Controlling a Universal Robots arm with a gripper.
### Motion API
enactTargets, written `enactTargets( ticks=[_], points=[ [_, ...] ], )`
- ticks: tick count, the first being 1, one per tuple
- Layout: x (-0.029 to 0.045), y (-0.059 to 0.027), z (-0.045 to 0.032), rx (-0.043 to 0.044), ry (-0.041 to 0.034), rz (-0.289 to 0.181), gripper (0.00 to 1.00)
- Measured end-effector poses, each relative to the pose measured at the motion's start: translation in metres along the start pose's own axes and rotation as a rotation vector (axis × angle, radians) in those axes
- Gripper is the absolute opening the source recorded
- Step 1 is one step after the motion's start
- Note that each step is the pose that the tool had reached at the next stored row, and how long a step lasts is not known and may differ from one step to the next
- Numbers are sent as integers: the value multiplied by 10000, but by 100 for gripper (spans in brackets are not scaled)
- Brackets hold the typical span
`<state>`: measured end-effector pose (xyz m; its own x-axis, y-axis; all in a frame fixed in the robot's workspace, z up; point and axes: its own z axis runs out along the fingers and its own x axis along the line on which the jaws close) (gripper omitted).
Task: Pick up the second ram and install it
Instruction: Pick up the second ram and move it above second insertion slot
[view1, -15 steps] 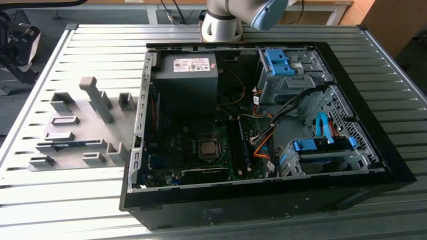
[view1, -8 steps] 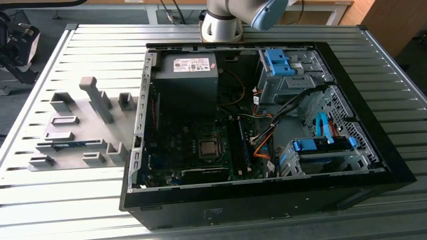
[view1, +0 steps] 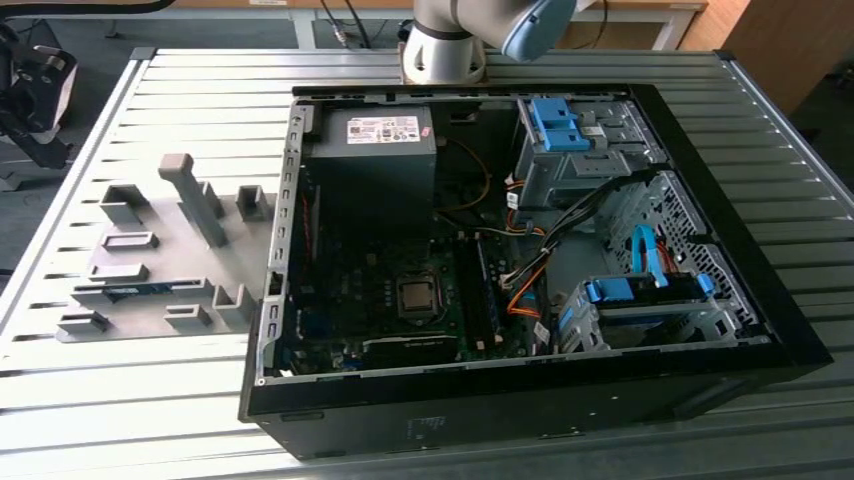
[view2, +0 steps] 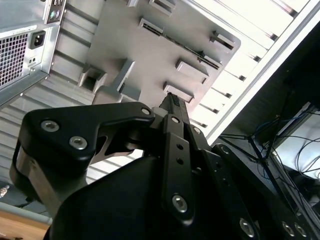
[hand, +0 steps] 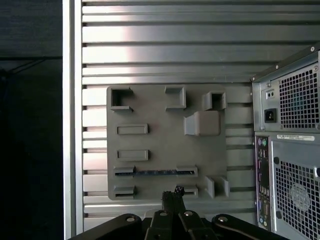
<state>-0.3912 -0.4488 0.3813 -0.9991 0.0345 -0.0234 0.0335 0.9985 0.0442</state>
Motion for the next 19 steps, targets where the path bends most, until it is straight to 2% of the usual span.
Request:
enactTargets(
  ticks=[13,19],
  points=[
    [26,-5,0,-31,60,-1347,11],
    [32,-5,2,-52,99,-2226,11]
  ],
)
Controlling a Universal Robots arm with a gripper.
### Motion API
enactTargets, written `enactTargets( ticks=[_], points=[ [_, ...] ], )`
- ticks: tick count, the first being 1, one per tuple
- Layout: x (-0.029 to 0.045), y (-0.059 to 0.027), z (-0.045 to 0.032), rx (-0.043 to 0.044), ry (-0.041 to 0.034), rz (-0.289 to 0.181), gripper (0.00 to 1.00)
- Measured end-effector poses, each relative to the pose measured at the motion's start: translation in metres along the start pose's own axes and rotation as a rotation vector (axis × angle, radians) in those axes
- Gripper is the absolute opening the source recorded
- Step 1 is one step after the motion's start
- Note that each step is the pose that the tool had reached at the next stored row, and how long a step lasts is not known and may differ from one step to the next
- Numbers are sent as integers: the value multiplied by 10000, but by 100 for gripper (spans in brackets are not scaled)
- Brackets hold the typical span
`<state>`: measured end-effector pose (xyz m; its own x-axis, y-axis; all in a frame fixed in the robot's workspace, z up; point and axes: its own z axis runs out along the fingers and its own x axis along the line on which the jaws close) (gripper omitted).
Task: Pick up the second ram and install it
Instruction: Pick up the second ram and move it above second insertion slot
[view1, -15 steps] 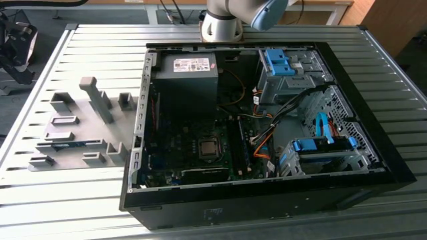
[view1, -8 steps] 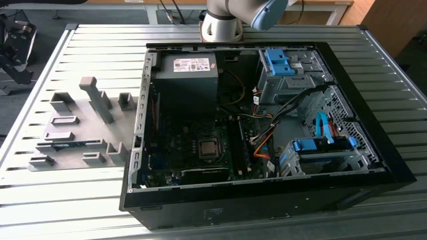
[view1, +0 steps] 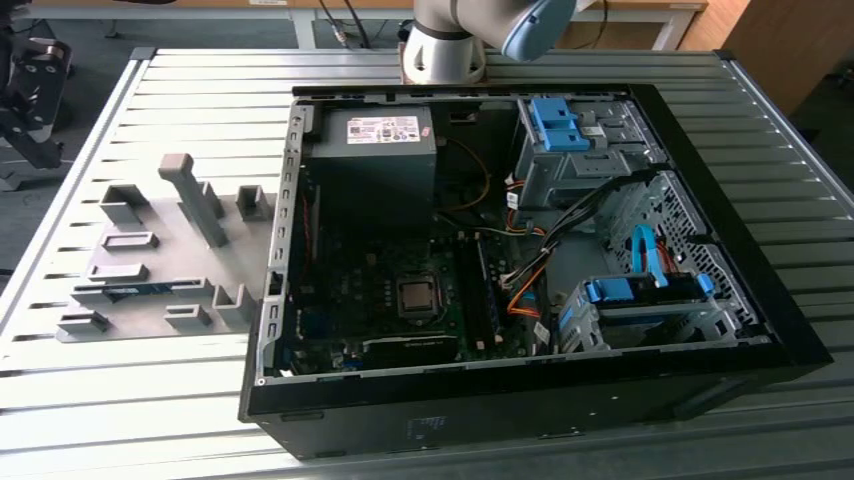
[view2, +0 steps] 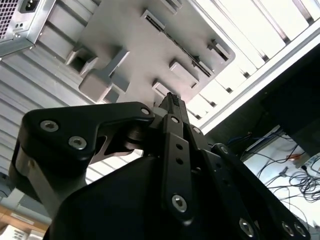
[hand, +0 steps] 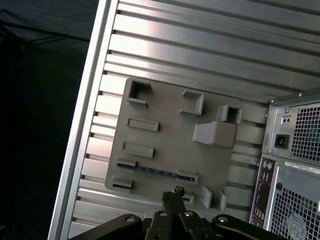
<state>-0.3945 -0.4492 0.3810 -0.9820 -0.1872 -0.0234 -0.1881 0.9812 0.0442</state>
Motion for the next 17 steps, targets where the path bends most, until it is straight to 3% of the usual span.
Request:
enactTargets(
  ticks=[17],
  points=[
    [18,3,5,-50,114,-2541,11]
  ],
)
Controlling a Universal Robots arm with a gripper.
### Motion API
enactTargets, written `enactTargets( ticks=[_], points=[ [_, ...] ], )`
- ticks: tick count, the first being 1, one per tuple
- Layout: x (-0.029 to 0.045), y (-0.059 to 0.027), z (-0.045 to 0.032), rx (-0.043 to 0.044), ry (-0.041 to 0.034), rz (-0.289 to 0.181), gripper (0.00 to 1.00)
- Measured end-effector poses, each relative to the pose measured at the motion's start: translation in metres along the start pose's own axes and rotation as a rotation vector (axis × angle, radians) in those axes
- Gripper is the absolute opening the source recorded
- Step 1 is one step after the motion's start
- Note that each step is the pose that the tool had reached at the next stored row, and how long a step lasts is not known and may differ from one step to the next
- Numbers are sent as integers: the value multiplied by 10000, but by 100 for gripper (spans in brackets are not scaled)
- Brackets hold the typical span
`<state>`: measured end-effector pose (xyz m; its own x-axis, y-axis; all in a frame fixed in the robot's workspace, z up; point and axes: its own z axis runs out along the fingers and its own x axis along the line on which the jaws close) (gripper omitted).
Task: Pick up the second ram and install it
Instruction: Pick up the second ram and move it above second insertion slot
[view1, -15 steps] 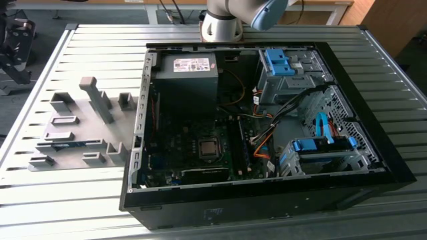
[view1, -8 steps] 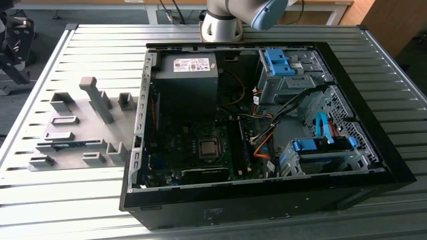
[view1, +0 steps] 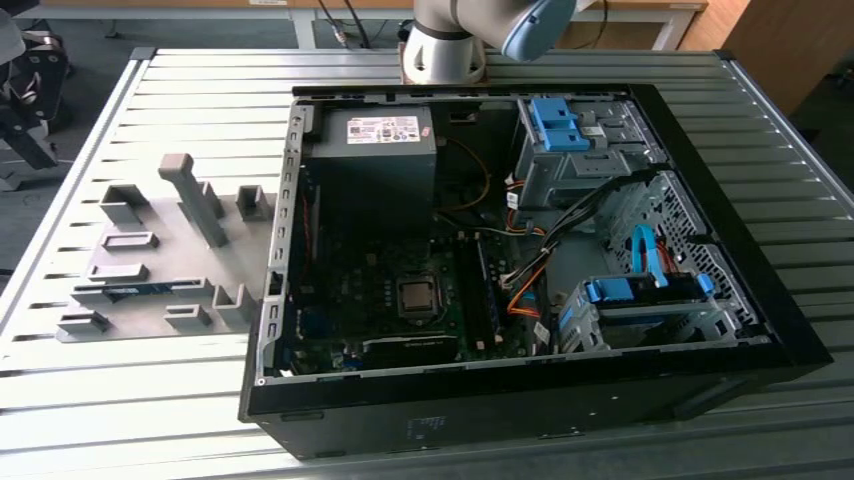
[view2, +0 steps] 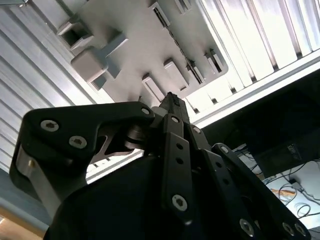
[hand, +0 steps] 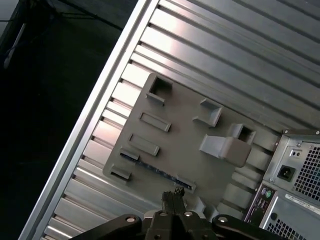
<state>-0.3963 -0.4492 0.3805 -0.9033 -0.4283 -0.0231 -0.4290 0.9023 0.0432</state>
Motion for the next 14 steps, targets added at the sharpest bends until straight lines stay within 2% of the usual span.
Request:
enactTargets(
  ticks=[14],
  points=[
    [18,8,5,-49,89,-2103,11]
  ],
)
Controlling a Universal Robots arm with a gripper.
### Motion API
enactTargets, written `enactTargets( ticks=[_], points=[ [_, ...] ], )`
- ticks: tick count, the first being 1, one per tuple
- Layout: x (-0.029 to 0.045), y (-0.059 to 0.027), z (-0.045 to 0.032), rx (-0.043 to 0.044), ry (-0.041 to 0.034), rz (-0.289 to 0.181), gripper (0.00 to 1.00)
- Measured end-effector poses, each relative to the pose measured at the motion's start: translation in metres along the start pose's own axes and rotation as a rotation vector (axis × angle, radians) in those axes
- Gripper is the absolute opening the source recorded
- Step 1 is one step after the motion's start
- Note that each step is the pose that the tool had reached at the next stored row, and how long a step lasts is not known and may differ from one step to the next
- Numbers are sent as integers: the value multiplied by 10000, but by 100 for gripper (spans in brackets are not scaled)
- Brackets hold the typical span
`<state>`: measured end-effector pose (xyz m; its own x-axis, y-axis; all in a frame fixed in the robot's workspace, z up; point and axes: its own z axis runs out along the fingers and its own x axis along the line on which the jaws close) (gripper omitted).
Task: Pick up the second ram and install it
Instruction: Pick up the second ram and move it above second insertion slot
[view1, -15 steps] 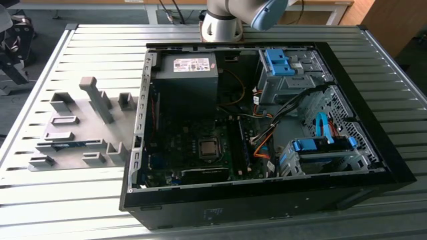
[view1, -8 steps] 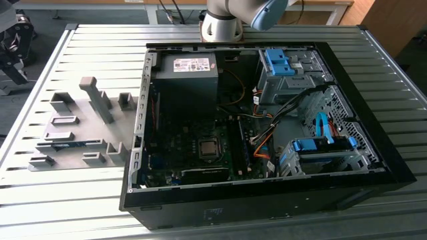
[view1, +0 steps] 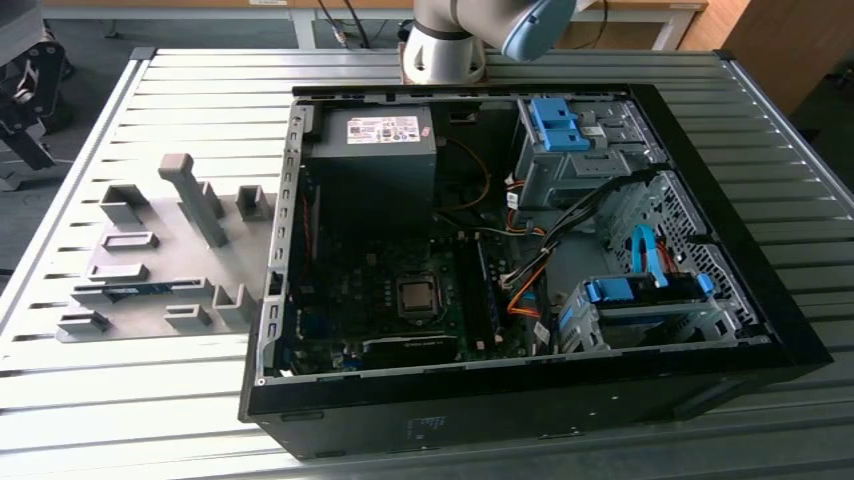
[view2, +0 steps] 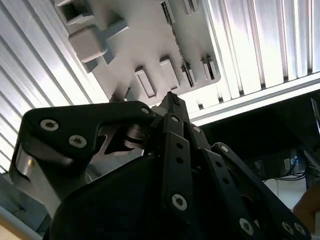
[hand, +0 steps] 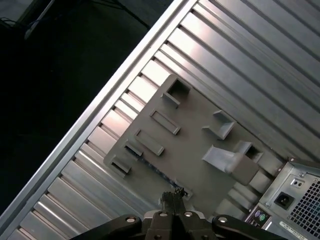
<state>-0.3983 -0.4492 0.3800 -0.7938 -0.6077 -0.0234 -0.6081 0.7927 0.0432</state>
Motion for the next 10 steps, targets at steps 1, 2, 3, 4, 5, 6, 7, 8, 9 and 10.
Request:
enactTargets(
  ticks=[1,2,3,4,5,6,7,8,9,10],
  points=[
    [2,2,0,-3,6,-119,11],
    [5,3,-1,-6,12,-239,11],
    [7,5,0,-8,17,-360,11],
    [11,8,0,-11,22,-472,11],
    [14,10,0,-13,27,-583,11],
    [16,11,0,-16,32,-709,11],
    [18,12,0,-19,38,-828,11],
    [21,14,1,-22,44,-949,11],
    [23,15,1,-25,48,-1075,11],
    [24,16,2,-28,54,-1207,11]
  ],
)
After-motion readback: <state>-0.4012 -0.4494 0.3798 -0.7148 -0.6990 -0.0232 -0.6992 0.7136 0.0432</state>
